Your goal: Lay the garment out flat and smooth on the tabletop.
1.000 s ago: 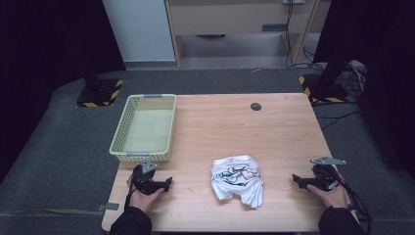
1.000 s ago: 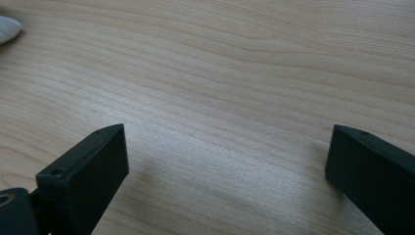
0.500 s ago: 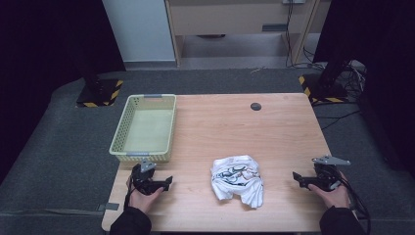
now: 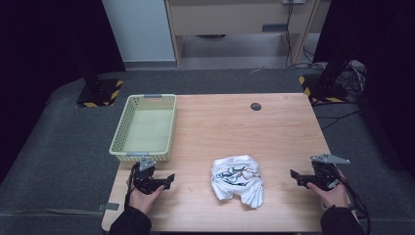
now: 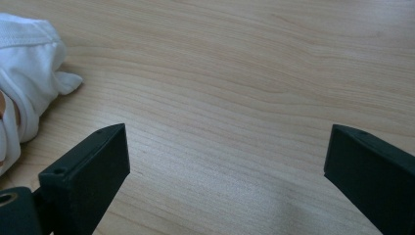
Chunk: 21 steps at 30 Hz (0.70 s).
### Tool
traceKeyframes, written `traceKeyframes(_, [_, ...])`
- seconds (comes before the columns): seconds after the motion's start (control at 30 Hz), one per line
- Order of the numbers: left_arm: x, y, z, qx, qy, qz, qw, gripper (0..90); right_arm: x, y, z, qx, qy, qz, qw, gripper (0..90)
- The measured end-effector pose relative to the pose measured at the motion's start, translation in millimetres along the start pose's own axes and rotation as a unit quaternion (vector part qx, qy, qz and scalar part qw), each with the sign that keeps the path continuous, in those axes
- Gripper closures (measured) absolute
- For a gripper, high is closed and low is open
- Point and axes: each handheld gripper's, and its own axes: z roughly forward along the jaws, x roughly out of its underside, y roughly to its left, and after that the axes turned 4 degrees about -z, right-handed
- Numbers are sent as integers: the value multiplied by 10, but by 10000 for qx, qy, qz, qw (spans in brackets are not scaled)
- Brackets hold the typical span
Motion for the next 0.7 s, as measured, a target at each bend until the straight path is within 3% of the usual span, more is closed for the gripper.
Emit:
traceKeyframes(0.3, [-82, -114, -44, 95, -122, 147, 9998, 84, -78, 48, -24, -39, -121, -51, 9999, 29])
traceKeyframes(0.7, [-208, -249, -61, 248, -325, 279, 9988, 79, -182, 93, -18, -204, -193, 56, 9996, 31])
